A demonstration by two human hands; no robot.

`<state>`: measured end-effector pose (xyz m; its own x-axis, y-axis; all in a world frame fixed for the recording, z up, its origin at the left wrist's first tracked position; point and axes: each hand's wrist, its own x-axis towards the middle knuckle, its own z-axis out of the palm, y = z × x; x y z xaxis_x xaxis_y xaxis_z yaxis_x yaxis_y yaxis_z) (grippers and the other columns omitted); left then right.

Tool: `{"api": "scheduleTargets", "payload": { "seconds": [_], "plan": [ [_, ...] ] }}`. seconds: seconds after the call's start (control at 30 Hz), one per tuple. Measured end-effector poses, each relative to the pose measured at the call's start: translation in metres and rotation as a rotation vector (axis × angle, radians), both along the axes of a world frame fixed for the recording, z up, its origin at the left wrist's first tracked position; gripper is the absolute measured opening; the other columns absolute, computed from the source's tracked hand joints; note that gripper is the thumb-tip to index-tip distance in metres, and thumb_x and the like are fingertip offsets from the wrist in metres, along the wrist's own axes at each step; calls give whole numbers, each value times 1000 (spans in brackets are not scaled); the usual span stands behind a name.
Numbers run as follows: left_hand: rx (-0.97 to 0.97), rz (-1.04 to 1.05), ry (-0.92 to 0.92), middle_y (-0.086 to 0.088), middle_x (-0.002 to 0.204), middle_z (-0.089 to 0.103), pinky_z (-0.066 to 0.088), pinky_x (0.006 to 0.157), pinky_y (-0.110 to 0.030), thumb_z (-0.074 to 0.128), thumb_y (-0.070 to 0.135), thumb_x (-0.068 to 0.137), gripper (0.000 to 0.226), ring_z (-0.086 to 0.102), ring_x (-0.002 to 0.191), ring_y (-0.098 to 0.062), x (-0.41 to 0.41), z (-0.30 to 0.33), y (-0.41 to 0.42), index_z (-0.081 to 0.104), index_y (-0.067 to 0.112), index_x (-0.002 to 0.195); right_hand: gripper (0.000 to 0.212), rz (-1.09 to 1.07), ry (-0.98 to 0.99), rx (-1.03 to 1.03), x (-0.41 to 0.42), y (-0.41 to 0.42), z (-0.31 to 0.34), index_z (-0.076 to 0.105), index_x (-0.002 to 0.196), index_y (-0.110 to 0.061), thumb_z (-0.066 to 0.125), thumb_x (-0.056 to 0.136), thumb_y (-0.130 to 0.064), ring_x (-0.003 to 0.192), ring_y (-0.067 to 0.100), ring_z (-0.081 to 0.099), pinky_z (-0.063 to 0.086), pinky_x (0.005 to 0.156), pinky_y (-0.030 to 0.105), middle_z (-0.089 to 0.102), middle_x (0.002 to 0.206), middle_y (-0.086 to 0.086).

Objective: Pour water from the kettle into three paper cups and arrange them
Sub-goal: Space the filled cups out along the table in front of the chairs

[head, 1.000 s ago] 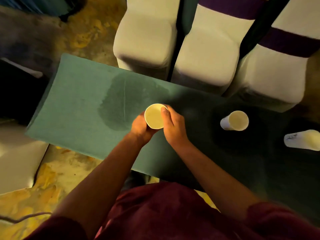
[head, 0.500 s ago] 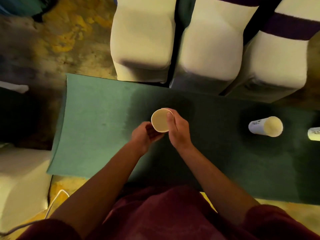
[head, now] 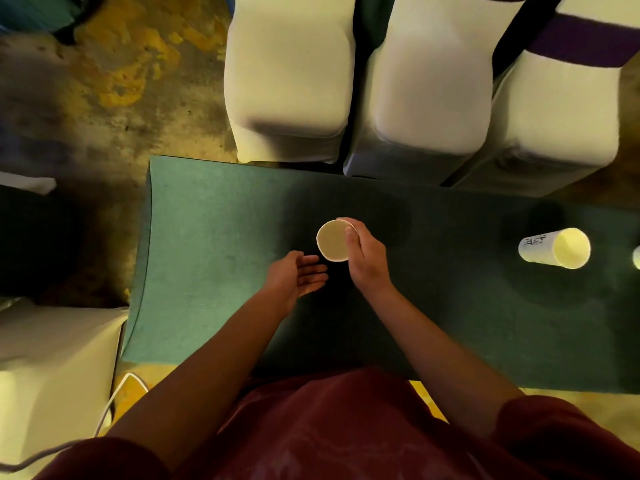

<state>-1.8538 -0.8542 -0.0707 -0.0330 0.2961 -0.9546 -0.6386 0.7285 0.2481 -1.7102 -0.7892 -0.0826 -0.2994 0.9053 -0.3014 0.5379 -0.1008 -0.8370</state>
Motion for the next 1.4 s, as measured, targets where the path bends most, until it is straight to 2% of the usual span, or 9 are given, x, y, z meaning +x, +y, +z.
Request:
{"api": "scheduleTargets", "payload": {
  "seconds": [0.1, 0.33, 0.5, 0.67, 0.8, 0.9, 1.03, 1.17, 1.4],
  "plan": [
    [16, -5, -18, -26, 114, 67, 56, 86, -43, 35, 24, 104, 41, 68, 98, -36, 2, 3, 0, 60, -4, 119, 34, 12, -18, -3, 0, 0, 0, 61, 131, -18, 39, 109, -30, 100, -4, 60, 46, 79, 11, 65, 114, -5],
    [18, -47, -33, -27, 112, 67, 56, 83, -43, 35, 23, 103, 41, 68, 96, -36, 11, 9, -6, 60, -5, 119, 43, -22, -10, -7, 5, 0, 26, 55, 139, -11, 46, 105, -35, 117, 19, 61, 52, 98, 41, 65, 131, 8],
    [-18, -191, -73, -28, 114, 66, 55, 83, -43, 36, 24, 102, 40, 67, 95, -36, 42, 17, -12, 60, -4, 118, 49, -124, -6, 67, 36, -14, 59, 49, 145, -12, 47, 104, -38, 129, 9, 54, 43, 101, 16, 57, 145, 8],
    [37, -331, -99, -26, 109, 69, 57, 76, -41, 38, 26, 102, 39, 69, 94, -35, 89, 31, -6, 62, -3, 114, 47, -271, 29, 95, 81, -50, 88, 52, 143, -12, 49, 103, -35, 128, 8, 56, 48, 104, 24, 59, 142, 7],
    [79, -494, -108, -25, 105, 71, 57, 79, -42, 38, 26, 101, 39, 70, 95, -35, 134, 40, -3, 63, -2, 112, 42, -409, 6, 119, 127, -76, 102, 56, 138, -13, 49, 102, -34, 115, -7, 59, 46, 91, 10, 65, 128, -3],
    [110, -582, -82, -25, 101, 70, 57, 80, -43, 37, 24, 101, 39, 69, 90, -35, 179, 47, -3, 62, -4, 111, 38, -497, 1, 165, 171, -86, 114, 59, 135, -12, 52, 102, -30, 106, -17, 58, 47, 89, 11, 65, 119, -9],
    [154, -637, -53, -24, 96, 69, 55, 81, -44, 38, 21, 100, 36, 68, 85, -34, 264, 57, -8, 61, -4, 109, 41, -604, 57, 210, 251, -104, 131, 60, 135, -15, 52, 100, -35, 111, -5, 62, 45, 87, 6, 67, 123, -5],
    [203, -677, -29, -25, 103, 69, 56, 85, -45, 39, 22, 101, 36, 68, 92, -36, 351, 67, -16, 62, -4, 112, 37, -630, 83, 235, 334, -123, 144, 59, 135, -18, 53, 101, -32, 112, -12, 59, 44, 90, 6, 65, 127, -6],
    [300, -689, -33, -27, 110, 68, 56, 83, -44, 40, 21, 100, 37, 68, 96, -37, 508, 82, -10, 61, -5, 115, 31, -765, 66, 269, 486, -159, 166, 61, 133, -13, 55, 104, -20, 117, 8, 63, 50, 97, 21, 67, 129, 3]
  ]
}}
